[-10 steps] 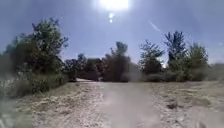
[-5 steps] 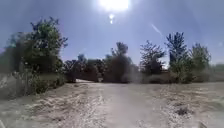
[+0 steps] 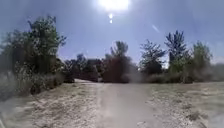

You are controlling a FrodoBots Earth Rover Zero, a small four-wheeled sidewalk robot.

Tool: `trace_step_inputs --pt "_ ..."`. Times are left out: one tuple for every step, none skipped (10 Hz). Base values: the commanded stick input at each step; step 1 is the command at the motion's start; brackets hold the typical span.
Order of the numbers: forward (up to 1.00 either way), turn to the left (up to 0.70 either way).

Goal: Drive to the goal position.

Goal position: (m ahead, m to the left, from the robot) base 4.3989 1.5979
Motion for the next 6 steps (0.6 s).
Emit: trace_step_inputs --pt "0.45 0.00" --pt "0.45 0.00" --pt "0.45 0.00" --pt "0.45 0.00" --pt "0.45 0.00" --pt "0.45 0.00"
